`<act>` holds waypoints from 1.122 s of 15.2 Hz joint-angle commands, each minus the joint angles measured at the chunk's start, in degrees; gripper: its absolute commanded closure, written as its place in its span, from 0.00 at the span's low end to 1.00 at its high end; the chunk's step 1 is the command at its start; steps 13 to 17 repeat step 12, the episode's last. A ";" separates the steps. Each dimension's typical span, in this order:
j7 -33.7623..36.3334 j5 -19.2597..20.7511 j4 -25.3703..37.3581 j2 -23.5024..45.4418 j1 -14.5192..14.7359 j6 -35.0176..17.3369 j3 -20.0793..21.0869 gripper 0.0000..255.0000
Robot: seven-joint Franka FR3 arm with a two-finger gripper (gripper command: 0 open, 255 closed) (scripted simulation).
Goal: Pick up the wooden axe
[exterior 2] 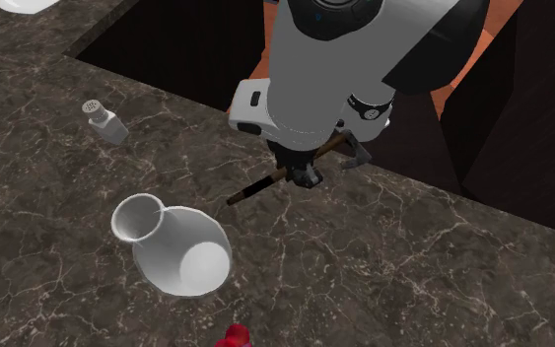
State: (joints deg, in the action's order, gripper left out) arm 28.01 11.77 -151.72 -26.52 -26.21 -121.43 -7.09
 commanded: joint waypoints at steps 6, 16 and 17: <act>-0.66 -0.62 3.44 -2.88 0.20 6.37 0.42 1.00; -1.06 -0.94 5.83 -4.07 0.30 9.92 0.65 1.00; -1.06 -0.94 5.83 -4.07 0.30 9.92 0.65 1.00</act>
